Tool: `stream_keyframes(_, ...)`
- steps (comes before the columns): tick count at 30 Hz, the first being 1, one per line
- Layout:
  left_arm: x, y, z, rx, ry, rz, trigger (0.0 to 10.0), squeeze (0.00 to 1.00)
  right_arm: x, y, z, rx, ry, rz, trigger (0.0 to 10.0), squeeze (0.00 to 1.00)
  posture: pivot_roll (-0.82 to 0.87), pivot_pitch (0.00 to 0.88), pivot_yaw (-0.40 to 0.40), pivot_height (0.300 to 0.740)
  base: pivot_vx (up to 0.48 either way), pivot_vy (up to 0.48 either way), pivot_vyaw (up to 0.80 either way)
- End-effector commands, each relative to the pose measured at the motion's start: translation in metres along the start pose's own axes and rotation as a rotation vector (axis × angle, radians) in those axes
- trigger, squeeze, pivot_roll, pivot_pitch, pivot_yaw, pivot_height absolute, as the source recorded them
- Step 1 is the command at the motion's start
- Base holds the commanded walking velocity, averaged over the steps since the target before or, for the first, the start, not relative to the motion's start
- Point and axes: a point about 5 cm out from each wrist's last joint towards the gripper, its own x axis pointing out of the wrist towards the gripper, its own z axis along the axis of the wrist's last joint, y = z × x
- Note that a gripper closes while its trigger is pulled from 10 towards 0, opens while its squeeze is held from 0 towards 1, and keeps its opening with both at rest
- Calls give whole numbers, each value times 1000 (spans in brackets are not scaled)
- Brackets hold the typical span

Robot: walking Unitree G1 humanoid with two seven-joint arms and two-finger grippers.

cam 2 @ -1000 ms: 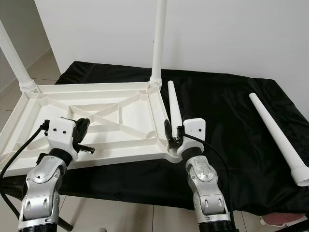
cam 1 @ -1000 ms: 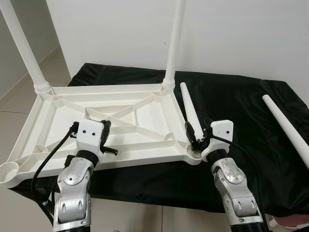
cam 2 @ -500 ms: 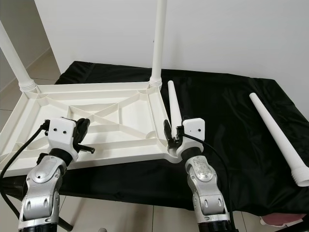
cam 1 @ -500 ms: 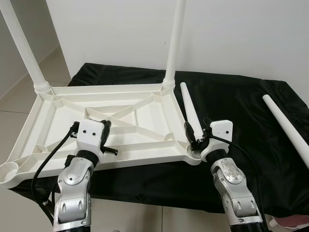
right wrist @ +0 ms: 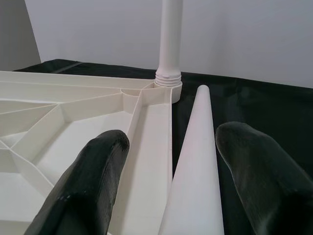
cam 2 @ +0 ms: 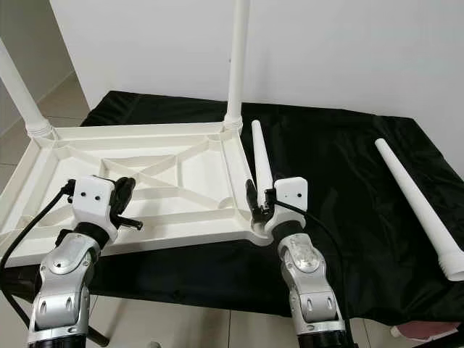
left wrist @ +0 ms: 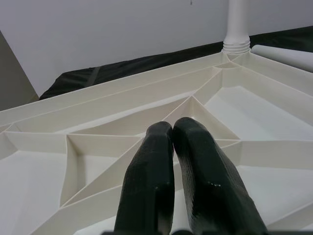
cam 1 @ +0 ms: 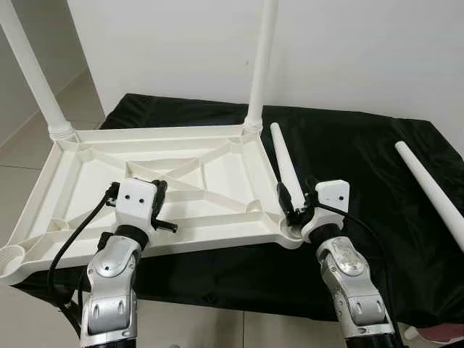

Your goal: Building children table

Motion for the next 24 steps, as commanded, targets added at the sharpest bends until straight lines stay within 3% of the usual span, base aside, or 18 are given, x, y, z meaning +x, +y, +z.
stream_keyframes(1, 2, 3, -2, -17, 12, 164, 10000, 0, 0, -1, -1, -10, -1, -3, 10000, 0, 99, 30, -58, 740, 0, 0, 0)
stream_keyframes(16, 3, 3, -1, -21, 13, 162, 10000, 0, 2, -1, 0, -14, -5, 1, 10000, 0, 97, 21, -60, 740, 0, 0, 0)
stream_keyframes(24, 4, 3, -1, -30, 15, 166, 10000, 0, 1, -1, 0, -14, -5, 3, 10000, 0, 97, 24, -61, 740, 0, 480, 0)
